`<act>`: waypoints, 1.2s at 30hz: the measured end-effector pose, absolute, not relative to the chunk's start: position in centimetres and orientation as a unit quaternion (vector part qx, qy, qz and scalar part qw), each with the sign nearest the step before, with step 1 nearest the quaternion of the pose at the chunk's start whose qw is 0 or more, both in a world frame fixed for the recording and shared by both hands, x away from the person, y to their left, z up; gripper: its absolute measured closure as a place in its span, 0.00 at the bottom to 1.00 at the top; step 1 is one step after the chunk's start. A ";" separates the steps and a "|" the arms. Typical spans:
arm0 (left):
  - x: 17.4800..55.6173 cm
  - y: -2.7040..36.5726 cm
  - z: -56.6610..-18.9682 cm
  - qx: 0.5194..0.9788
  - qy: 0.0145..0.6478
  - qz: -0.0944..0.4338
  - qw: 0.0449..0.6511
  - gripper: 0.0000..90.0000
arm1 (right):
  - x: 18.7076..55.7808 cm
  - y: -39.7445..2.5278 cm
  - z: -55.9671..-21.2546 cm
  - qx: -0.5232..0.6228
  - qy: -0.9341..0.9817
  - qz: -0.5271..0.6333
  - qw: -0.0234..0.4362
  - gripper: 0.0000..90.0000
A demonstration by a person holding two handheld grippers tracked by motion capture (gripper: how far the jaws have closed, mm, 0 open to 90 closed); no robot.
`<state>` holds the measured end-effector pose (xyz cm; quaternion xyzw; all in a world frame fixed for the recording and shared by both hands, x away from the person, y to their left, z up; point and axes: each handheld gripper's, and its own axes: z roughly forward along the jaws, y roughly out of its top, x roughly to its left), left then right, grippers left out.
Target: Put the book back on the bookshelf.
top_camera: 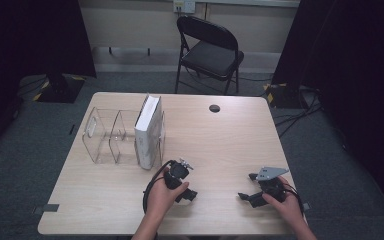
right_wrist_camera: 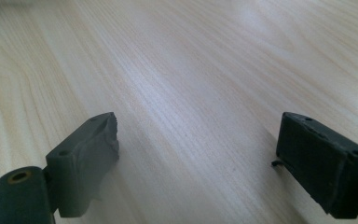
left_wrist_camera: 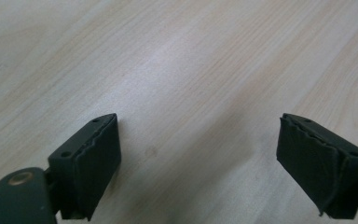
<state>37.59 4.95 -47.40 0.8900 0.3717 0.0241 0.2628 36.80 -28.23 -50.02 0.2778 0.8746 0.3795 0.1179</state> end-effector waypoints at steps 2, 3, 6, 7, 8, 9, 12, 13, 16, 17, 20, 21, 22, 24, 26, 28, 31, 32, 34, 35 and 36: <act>37.3 4.8 -47.6 0.889 0.369 0.031 0.268 0.12 | 36.8 -28.2 -50.0 0.278 0.875 0.379 0.118 0.13; 37.2 4.8 -47.7 0.891 0.364 0.032 0.270 0.10 | 36.8 -28.2 -50.0 0.278 0.874 0.380 0.118 0.13; 36.9 4.7 -47.9 0.891 0.359 0.038 0.275 0.05 | 36.8 -28.2 -50.0 0.278 0.875 0.379 0.118 0.13; 36.9 4.7 -48.0 0.892 0.354 0.037 0.277 0.04 | 36.8 -28.2 -50.0 0.278 0.875 0.379 0.119 0.13; 36.9 4.7 -48.0 0.893 0.353 0.040 0.278 0.03 | 36.8 -28.2 -50.0 0.278 0.875 0.379 0.118 0.13; 36.8 4.7 -48.0 0.893 0.353 0.041 0.277 0.02 | 36.8 -28.2 -50.0 0.278 0.875 0.379 0.119 0.13; 36.6 4.6 -48.3 0.892 0.348 0.048 0.286 0.00 | 36.8 -28.2 -50.0 0.278 0.875 0.379 0.119 0.13; 36.5 4.6 -48.3 0.891 0.347 0.055 0.286 0.00 | 36.8 -28.2 -50.0 0.278 0.875 0.379 0.119 0.13; 36.3 4.6 -48.6 0.894 0.337 0.067 0.289 0.00 | 36.8 -28.2 -50.0 0.278 0.875 0.379 0.119 0.13; 36.3 4.6 -48.6 0.895 0.332 0.072 0.290 0.00 | 36.8 -28.2 -50.0 0.278 0.875 0.379 0.118 0.13; 36.1 4.7 -48.8 0.899 0.319 0.082 0.290 0.00 | 36.8 -28.2 -50.0 0.278 0.875 0.379 0.118 0.13; 36.1 4.6 -48.8 0.897 0.321 0.085 0.290 0.00 | 36.8 -28.2 -50.0 0.278 0.875 0.379 0.119 0.13; 36.0 4.7 -48.8 0.898 0.321 0.085 0.290 0.00 | 36.8 -28.2 -50.0 0.278 0.875 0.379 0.119 0.13; 36.0 4.8 -48.9 0.897 0.317 0.084 0.296 0.00 | 36.8 -28.2 -50.0 0.277 0.875 0.379 0.119 0.13; 35.9 4.9 -48.9 0.897 0.314 0.086 0.299 0.00 | 36.8 -28.2 -50.0 0.277 0.875 0.380 0.118 0.13; 35.8 4.8 -49.0 0.899 0.309 0.093 0.296 0.00 | 36.8 -28.2 -50.0 0.278 0.875 0.379 0.119 0.13; 35.7 4.9 -49.1 0.896 0.310 0.095 0.302 0.00 | 36.8 -28.2 -50.0 0.278 0.875 0.380 0.118 0.13; 35.7 5.0 -49.1 0.896 0.308 0.094 0.305 0.00 | 36.8 -28.2 -50.0 0.278 0.875 0.379 0.119 0.13; 35.6 5.0 -49.2 0.894 0.308 0.096 0.311 0.00 | 36.8 -28.2 -50.0 0.278 0.875 0.379 0.119 0.13; 35.6 5.1 -49.3 0.894 0.307 0.097 0.313 0.00 | 36.8 -28.2 -50.0 0.278 0.874 0.380 0.118 0.13; 35.6 5.1 -49.3 0.894 0.307 0.097 0.313 0.00 | 36.8 -28.2 -50.0 0.278 0.874 0.379 0.118 0.13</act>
